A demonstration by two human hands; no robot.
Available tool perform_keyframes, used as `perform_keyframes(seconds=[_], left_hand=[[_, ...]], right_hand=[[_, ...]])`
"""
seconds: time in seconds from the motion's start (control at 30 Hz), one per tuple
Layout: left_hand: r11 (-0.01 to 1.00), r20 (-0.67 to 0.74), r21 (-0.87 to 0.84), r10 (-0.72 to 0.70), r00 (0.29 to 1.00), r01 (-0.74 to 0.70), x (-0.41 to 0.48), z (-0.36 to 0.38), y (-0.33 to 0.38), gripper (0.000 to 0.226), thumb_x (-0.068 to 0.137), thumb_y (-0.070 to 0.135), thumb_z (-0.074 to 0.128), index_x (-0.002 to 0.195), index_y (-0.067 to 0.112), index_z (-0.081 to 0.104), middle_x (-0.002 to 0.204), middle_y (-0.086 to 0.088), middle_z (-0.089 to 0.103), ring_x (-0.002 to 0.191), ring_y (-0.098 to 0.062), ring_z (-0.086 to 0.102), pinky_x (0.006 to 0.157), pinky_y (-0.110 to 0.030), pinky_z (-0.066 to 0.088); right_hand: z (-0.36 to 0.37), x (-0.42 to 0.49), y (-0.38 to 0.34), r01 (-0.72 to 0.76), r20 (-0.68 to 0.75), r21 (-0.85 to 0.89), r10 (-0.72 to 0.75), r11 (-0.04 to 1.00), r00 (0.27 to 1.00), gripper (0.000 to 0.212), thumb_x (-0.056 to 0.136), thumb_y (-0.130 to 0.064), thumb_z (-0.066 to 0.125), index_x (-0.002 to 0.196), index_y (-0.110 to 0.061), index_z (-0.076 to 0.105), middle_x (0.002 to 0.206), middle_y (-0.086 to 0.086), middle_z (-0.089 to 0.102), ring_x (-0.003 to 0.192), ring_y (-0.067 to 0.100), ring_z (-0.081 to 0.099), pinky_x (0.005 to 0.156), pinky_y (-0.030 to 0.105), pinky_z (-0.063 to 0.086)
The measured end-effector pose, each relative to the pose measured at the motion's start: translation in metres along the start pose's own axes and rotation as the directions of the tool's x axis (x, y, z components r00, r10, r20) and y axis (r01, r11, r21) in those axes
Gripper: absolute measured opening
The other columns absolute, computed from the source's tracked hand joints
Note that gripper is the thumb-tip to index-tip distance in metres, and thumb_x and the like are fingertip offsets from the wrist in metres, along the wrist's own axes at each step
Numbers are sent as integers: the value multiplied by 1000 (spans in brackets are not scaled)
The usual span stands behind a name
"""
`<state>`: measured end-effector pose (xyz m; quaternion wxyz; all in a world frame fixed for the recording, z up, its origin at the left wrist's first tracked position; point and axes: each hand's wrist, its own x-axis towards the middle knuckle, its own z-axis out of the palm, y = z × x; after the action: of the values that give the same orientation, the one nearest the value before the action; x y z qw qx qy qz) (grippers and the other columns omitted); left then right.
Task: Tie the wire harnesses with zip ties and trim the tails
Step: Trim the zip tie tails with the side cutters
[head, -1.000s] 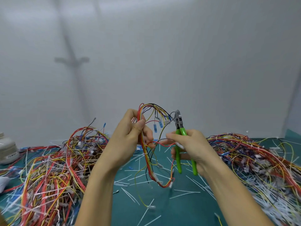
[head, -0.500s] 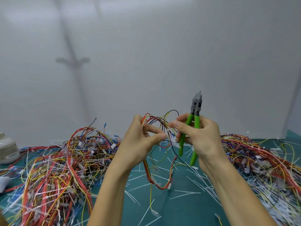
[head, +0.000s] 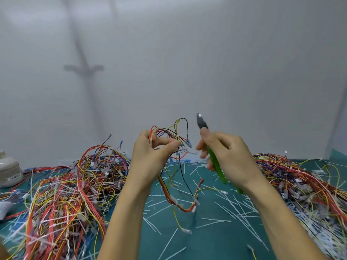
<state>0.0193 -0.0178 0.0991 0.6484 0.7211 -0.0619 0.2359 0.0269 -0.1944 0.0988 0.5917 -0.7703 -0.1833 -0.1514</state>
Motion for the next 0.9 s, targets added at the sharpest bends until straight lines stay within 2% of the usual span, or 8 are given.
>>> perform_keyframes(seconds=[0.07,0.13,0.23,0.33,0.53,0.7,0.9], left_hand=[[1000,-32,-12,0,999,0,0,0,-1,40,81,13,78,81,17,39,81,0,76,47,4,53,55,-26,37],[1000,-54,-2,8,999,-9,1,-1,0,39,80,13,79,81,19,40,80,1,76,47,5,53,56,-27,38],[1000,-58,16,25,998,-24,1,1,0,39,80,13,79,81,21,41,79,3,76,49,5,54,61,-28,40],[999,-64,17,45,997,-44,0,4,0,39,79,13,80,81,21,41,79,3,76,49,5,53,59,-28,39],[998,-83,-3,56,995,-56,0,6,1,39,79,13,80,82,19,42,78,2,76,51,4,54,59,-29,39],[997,-80,22,79,994,-78,-1,9,2,40,79,12,80,80,20,40,77,7,76,62,6,63,65,-26,41],[996,-75,30,88,993,-86,-2,7,3,42,78,13,80,79,21,39,75,8,76,63,5,63,67,-24,42]], right_hand=[[-3,-1,-2,-44,108,-105,55,993,993,65,79,-75,41,74,-16,69,64,3,65,52,20,61,59,38,51],[-3,-2,-2,-47,155,-241,86,969,984,63,86,-71,39,72,-17,68,61,1,64,53,19,62,61,39,52],[1,-4,-4,-20,138,-374,77,927,987,61,89,-69,35,69,-20,66,65,2,66,61,19,64,69,40,53],[4,-6,-6,9,114,-494,55,870,992,66,88,-72,28,76,-18,65,70,3,66,70,23,65,70,36,50],[2,-7,-8,-16,108,-503,81,864,991,70,88,-71,26,80,-14,65,74,5,67,74,27,65,77,39,53],[7,-8,-9,-10,81,-479,56,878,995,73,89,-70,24,83,-9,65,74,8,67,74,29,65,73,40,52],[9,-9,-11,9,66,-487,26,873,998,76,87,-71,23,82,-8,64,74,12,67,71,30,63,71,39,50]])
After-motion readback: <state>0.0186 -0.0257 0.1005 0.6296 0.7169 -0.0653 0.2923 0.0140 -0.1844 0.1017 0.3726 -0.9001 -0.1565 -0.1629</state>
